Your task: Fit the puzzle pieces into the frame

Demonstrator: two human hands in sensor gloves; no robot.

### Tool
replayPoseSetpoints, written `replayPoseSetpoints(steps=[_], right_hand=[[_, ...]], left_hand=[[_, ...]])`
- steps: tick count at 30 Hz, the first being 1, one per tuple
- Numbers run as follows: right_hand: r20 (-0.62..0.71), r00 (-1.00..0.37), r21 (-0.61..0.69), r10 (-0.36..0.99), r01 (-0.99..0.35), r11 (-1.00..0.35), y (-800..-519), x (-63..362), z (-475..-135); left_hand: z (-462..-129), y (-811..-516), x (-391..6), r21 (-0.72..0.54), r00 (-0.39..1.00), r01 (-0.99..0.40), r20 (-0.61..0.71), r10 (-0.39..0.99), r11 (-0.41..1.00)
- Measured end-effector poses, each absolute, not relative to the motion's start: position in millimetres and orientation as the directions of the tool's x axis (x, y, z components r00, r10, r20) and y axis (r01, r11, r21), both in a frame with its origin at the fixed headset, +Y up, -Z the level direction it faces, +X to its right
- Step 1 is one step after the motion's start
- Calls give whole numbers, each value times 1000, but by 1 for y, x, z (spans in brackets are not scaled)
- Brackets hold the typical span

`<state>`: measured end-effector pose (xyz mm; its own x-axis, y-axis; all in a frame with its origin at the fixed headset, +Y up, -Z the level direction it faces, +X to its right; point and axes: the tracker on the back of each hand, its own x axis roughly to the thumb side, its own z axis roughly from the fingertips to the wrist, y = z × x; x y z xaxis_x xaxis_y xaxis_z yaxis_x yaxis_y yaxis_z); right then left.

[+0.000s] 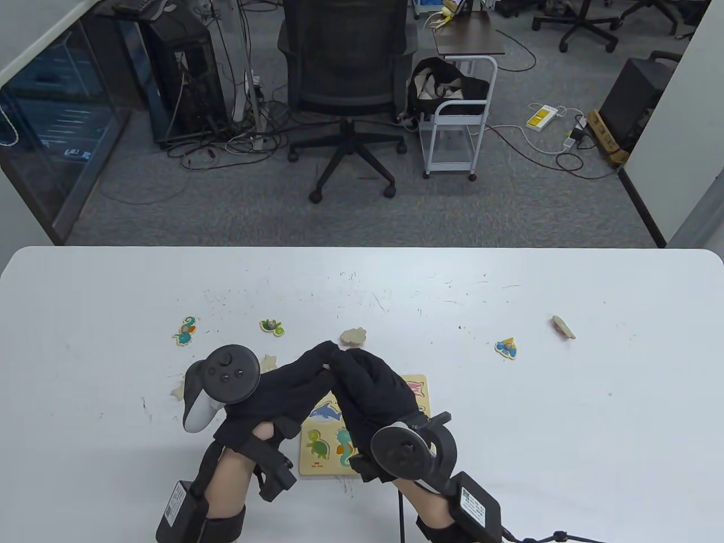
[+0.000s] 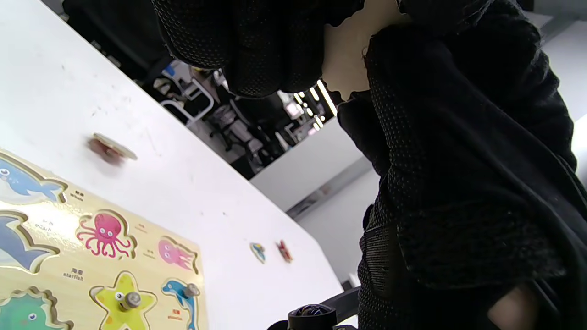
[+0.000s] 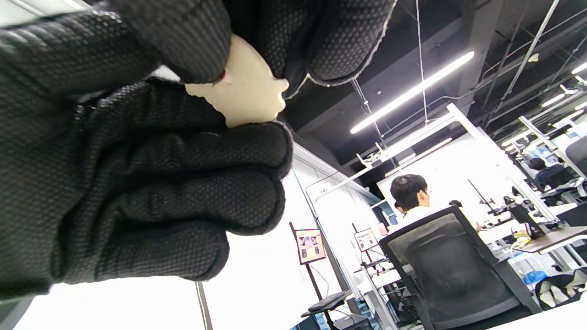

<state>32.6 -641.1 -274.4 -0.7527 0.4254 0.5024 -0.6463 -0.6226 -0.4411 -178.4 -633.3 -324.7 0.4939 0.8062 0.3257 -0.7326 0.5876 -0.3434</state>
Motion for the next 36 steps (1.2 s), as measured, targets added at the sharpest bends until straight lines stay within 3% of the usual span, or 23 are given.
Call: replayPoseSetpoints(steps=[9, 14, 20, 26, 36], right_hand=[[558, -713, -375, 425, -673, -637, -642, 33, -278], [572, -743, -382, 347, -615, -690, -642, 31, -278], [567, -791, -396, 230, -507, -766, -639, 27, -275], [538, -805, -390, 251, -502, -772, -626, 39, -275], [473, -879, -485, 64, -320, -814, -623, 31, -264]], left_hand=[[-329, -635, -181, -398, 388, -776, 309, 868, 489], [-332, -639, -181, -448, 313, -790, 291, 904, 418], [-335, -640, -183, -391, 366, -799, 286, 885, 457], [-335, -639, -187, -367, 370, -812, 279, 886, 455], [-331, -634, -184, -328, 436, -782, 319, 842, 530]])
